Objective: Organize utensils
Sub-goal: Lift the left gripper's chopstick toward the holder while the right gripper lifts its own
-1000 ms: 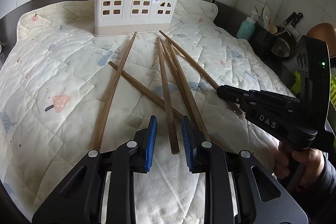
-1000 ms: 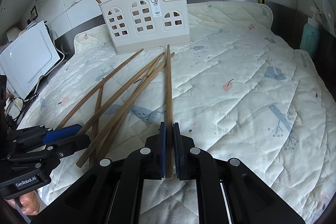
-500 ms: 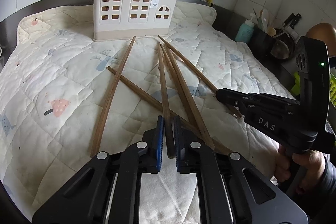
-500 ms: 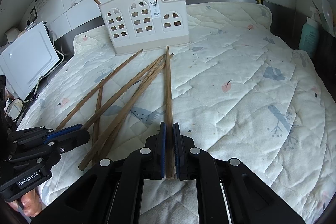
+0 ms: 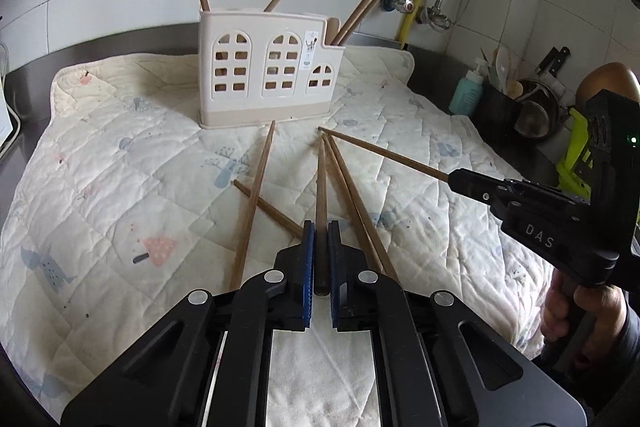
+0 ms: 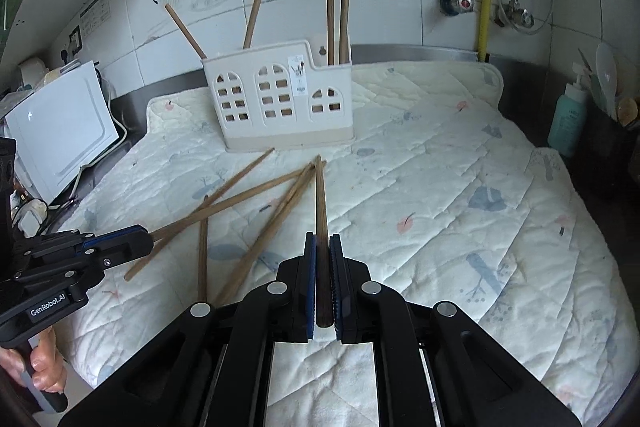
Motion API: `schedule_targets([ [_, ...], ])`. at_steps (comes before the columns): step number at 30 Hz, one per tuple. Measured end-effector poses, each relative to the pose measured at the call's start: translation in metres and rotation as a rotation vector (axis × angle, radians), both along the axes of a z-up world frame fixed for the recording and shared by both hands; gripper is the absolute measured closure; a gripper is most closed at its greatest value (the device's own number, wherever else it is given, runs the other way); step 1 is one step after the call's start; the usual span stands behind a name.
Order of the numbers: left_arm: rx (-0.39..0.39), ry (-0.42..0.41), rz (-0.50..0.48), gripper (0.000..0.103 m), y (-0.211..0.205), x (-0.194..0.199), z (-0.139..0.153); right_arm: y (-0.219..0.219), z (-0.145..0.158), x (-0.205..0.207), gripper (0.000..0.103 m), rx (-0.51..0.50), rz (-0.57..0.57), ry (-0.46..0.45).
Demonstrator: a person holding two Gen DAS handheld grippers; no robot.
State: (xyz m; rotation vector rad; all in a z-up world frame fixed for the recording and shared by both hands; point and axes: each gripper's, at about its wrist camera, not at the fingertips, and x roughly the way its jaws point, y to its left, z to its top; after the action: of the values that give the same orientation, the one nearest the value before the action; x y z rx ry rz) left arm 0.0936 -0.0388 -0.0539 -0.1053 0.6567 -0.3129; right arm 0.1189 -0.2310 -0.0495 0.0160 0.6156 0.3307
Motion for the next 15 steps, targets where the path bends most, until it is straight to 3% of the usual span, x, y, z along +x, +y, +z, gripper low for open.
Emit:
schedule_targets([
  [5,0.002,-0.044,0.012,0.098,0.005,0.002,0.016,-0.001,0.034,-0.001,0.097,0.006,0.023,-0.080],
  [15,-0.008,-0.133,0.030,0.098,0.016,0.010,0.049,-0.003,0.094,0.015,0.097,0.033,0.101,-0.133],
])
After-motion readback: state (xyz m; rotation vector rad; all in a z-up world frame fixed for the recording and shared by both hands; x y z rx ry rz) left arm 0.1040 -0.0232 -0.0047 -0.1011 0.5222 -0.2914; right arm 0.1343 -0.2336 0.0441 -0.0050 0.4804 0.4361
